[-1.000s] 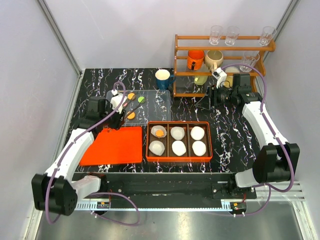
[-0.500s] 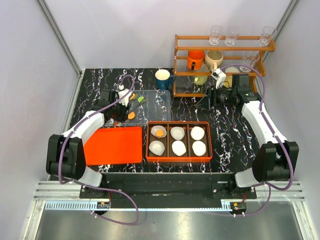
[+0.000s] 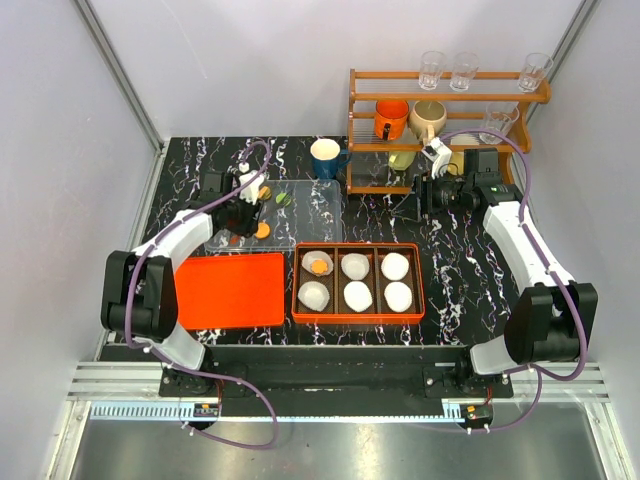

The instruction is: Pack the cookies

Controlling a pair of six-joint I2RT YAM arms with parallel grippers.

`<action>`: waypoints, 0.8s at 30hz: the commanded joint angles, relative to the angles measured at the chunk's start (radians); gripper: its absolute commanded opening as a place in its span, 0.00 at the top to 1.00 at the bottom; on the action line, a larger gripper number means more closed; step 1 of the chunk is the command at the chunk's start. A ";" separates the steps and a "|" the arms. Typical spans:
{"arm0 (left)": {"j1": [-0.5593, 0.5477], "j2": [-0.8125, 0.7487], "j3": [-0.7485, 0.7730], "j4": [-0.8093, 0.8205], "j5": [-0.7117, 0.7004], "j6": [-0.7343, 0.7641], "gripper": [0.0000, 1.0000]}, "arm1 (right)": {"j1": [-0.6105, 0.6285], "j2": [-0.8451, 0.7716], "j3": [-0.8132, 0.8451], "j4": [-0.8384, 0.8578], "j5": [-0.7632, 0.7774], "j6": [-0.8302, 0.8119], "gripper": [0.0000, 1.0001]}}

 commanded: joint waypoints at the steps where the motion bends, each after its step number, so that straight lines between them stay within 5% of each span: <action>1: 0.010 0.015 0.066 0.020 0.037 -0.017 0.54 | -0.003 0.004 0.004 0.008 -0.019 -0.017 0.43; 24: 0.029 0.064 0.082 -0.032 0.085 -0.014 0.54 | -0.004 0.004 0.007 0.003 -0.020 -0.017 0.44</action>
